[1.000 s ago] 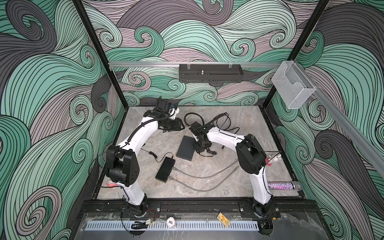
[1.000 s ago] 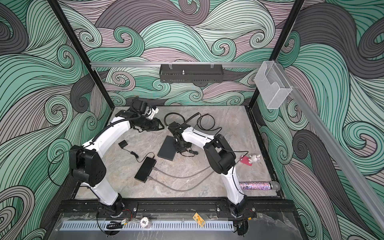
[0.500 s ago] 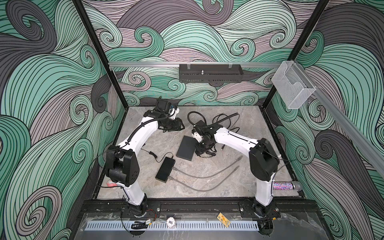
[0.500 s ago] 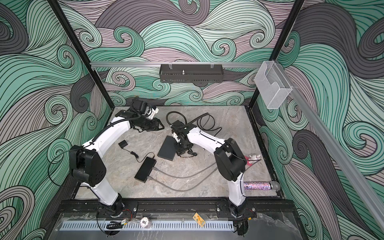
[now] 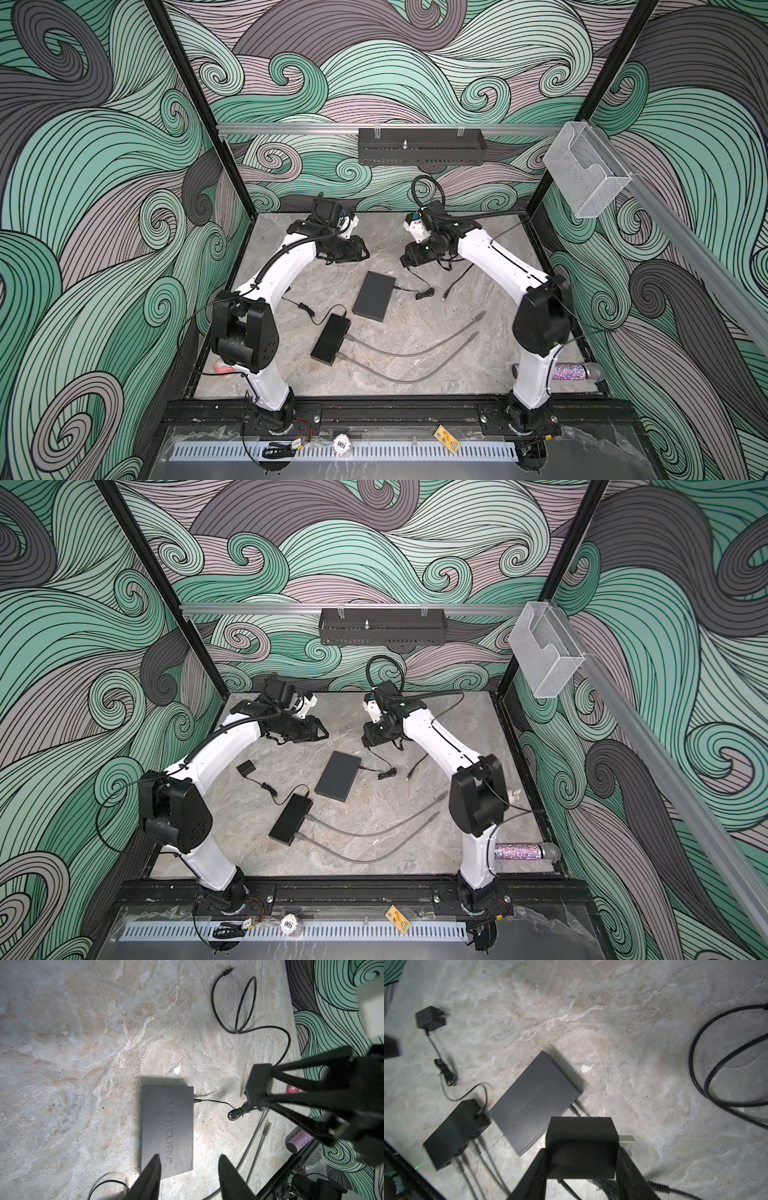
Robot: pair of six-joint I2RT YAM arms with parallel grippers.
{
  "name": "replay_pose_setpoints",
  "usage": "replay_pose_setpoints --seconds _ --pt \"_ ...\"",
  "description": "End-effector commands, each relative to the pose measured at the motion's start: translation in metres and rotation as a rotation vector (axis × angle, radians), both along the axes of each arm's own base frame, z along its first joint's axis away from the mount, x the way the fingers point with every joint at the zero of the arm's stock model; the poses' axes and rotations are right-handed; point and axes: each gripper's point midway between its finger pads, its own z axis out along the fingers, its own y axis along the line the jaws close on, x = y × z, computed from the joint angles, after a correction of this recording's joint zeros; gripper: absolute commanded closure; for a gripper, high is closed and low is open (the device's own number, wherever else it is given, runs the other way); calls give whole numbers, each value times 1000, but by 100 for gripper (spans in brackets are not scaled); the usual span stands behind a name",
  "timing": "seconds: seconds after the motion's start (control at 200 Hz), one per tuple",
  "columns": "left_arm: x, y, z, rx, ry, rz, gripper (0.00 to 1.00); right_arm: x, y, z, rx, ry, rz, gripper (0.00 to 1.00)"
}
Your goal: Insert the plug into the switch port
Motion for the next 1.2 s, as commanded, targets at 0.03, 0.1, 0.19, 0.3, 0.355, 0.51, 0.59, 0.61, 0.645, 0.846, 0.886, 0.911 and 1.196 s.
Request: replay_pose_setpoints --seconds 0.03,0.1,0.19,0.3,0.355,0.51,0.59,0.61,0.645,0.846,0.886,0.911,1.196 --pt "2 1 -6 3 20 -4 52 39 2 -18 -73 -20 -28 66" --pt "2 1 -6 0 21 -3 52 55 9 -31 -90 -11 -29 66" --pt "2 0 -4 -4 19 -4 52 74 21 -50 -93 -4 -31 66" --pt "2 0 -5 -6 20 -3 52 90 35 -69 -97 -13 -26 66" --pt "2 -1 -5 -9 22 -5 52 95 43 -75 -98 -27 -20 66" --pt "2 -1 -6 -14 27 -5 52 108 68 -84 -99 -93 0 65" --pt "2 -1 -9 -15 34 -4 52 116 83 -85 -84 -150 7 65" --pt "3 -2 -10 -15 36 -3 52 118 87 -84 -78 -166 7 64" --pt "3 -2 -12 -13 40 -4 52 121 95 -83 -64 -193 10 59" --pt "4 0 -21 6 55 0 52 132 126 -59 79 -272 16 30" --pt "4 0 -24 14 61 1 52 132 125 -47 88 -285 13 29" --pt "4 1 -25 16 63 2 52 131 124 -37 90 -296 16 29" --pt "7 -4 -55 1 138 20 57 58 50 33 73 -288 -95 30"
